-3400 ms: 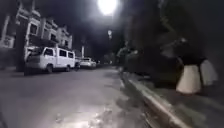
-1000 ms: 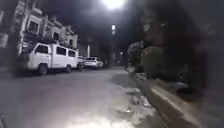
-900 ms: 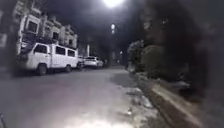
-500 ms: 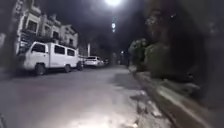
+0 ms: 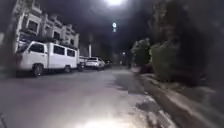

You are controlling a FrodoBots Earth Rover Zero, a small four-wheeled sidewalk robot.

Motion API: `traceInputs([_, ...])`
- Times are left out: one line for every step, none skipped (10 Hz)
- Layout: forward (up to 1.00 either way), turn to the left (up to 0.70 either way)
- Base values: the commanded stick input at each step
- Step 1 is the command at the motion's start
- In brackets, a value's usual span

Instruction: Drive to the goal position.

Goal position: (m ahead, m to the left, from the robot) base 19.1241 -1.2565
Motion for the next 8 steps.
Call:
traceInputs([0.70, 0.00])
traceInputs([0.70, 0.00])
traceInputs([0.70, -0.07])
traceInputs([0.70, -0.28])
traceInputs([0.70, -0.24])
traceInputs([0.70, -0.06])
traceInputs([0.70, -0.21])
traceInputs([0.70, -0.35])
